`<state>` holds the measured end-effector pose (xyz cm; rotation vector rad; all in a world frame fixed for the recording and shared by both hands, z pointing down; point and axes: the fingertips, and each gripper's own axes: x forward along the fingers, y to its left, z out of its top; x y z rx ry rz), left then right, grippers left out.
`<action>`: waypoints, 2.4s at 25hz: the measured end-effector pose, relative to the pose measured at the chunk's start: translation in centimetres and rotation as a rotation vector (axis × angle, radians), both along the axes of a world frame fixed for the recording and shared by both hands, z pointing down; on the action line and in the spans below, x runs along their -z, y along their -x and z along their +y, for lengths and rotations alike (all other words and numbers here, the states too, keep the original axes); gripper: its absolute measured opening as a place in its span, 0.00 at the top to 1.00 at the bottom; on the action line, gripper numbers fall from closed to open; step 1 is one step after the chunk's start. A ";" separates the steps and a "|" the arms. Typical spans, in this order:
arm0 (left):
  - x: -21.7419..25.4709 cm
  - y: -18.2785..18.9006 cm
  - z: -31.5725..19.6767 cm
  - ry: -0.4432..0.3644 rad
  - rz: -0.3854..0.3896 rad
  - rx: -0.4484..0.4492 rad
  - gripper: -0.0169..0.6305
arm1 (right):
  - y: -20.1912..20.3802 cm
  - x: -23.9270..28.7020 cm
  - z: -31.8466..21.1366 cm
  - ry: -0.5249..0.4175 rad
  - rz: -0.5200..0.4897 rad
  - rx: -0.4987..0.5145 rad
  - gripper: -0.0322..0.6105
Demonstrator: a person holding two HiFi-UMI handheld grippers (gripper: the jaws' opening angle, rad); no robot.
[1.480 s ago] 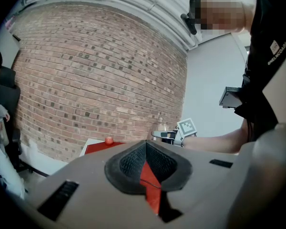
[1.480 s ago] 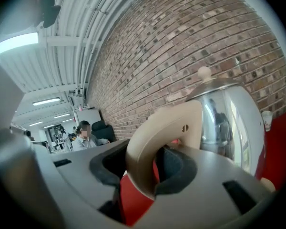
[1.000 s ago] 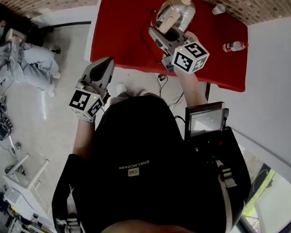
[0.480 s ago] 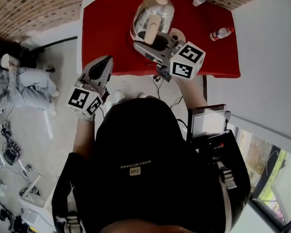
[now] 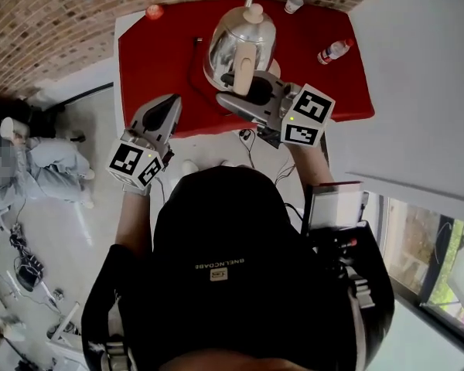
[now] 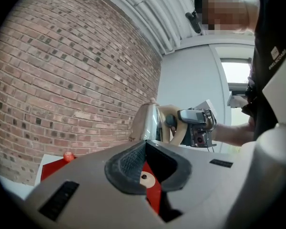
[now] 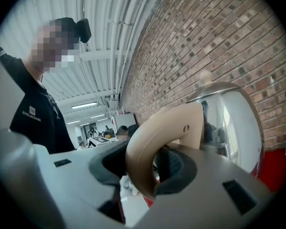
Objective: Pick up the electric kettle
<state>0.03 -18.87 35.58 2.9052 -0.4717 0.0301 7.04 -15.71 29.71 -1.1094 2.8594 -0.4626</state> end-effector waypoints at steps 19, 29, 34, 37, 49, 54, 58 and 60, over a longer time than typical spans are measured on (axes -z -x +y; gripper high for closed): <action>1.3 -7.6 1.5 -0.044 -0.006 -0.247 0.96 | -5.8 2.6 6.8 -0.014 0.009 -0.164 0.71; 1.1 -11.5 3.3 -0.045 -0.019 -0.356 0.96 | -9.4 1.7 9.5 0.005 0.005 -0.289 0.71; 1.1 -13.2 3.9 -0.040 -0.020 -0.388 0.96 | -11.3 1.4 10.3 0.010 0.000 -0.340 0.71; 1.1 -13.9 4.6 -0.041 -0.028 -0.412 0.96 | -12.0 1.3 10.8 0.008 0.001 -0.366 0.71; 1.0 -14.6 5.1 -0.043 -0.034 -0.428 0.96 | -13.1 1.4 11.5 -0.005 0.003 -0.410 0.71; 1.0 -14.5 5.2 -0.043 -0.032 -0.427 0.96 | -13.0 1.0 11.3 -0.003 0.037 -0.421 0.71; 0.9 -14.2 5.3 -0.047 -0.031 -0.424 0.96 | -13.1 0.7 11.2 0.006 0.038 -0.434 0.71; 0.7 -14.0 5.3 -0.041 -0.030 -0.417 0.96 | -13.1 0.6 11.2 0.007 0.027 -0.432 0.71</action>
